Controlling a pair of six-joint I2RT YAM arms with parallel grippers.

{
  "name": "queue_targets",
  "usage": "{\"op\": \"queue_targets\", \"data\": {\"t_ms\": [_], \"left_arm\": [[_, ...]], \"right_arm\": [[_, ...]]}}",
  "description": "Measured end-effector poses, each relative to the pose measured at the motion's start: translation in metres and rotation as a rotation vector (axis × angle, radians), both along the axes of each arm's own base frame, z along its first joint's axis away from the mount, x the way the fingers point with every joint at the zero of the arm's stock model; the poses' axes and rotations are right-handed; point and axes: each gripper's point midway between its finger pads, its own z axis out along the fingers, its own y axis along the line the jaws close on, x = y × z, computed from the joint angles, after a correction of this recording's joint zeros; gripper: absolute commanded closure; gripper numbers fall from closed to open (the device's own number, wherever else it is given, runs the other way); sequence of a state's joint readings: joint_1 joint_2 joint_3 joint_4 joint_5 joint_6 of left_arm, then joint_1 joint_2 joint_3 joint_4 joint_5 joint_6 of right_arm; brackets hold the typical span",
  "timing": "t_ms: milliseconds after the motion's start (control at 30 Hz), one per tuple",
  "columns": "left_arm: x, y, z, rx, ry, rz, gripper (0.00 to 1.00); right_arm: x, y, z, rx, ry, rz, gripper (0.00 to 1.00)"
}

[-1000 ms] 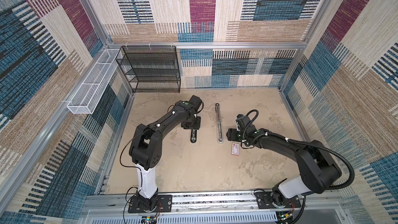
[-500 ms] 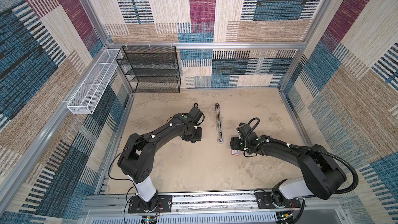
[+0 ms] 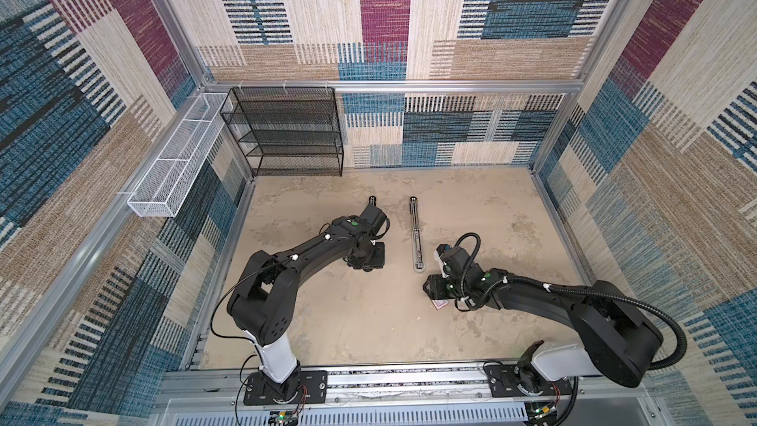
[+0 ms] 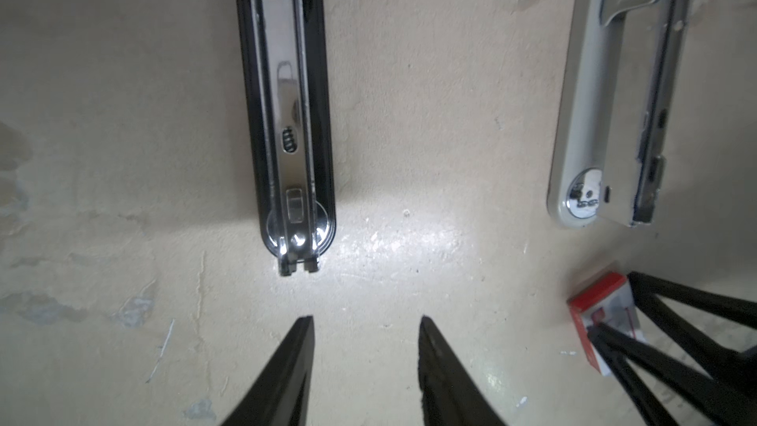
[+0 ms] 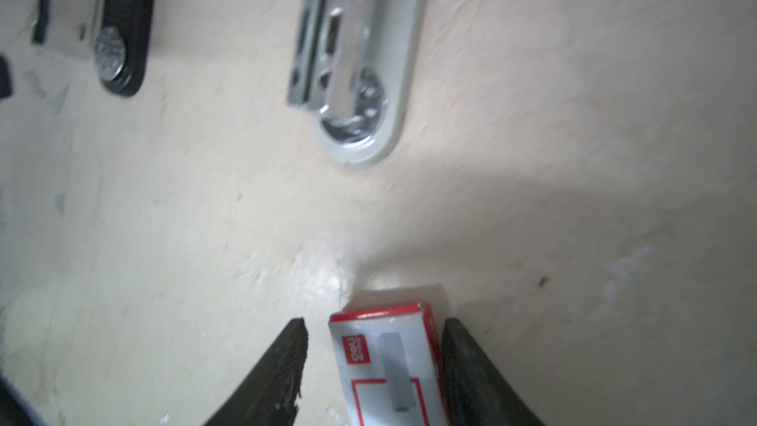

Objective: Load the staples into the stapler
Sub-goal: 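Move both grippers toward the red-and-white staple box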

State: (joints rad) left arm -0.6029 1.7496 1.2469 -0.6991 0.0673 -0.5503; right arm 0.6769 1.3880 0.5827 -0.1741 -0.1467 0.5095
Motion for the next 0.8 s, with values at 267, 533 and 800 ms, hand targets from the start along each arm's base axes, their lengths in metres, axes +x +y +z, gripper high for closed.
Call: {"op": "queue_targets", "data": {"t_ms": [267, 533, 800], "left_arm": [[-0.009, -0.006, 0.007, -0.047, 0.006, -0.021, 0.55], [-0.018, -0.026, 0.019, -0.118, -0.008, -0.074, 0.55], [-0.026, -0.042, 0.018, -0.151, 0.003, -0.116, 0.55]], "right_arm": [[-0.005, 0.001, 0.023, 0.043, -0.053, 0.049, 0.29], [-0.031, -0.023, 0.013, 0.019, 0.047, -0.036, 0.34], [-0.069, -0.02, 0.006, 0.124, 0.16, 0.005, 0.4]]}}
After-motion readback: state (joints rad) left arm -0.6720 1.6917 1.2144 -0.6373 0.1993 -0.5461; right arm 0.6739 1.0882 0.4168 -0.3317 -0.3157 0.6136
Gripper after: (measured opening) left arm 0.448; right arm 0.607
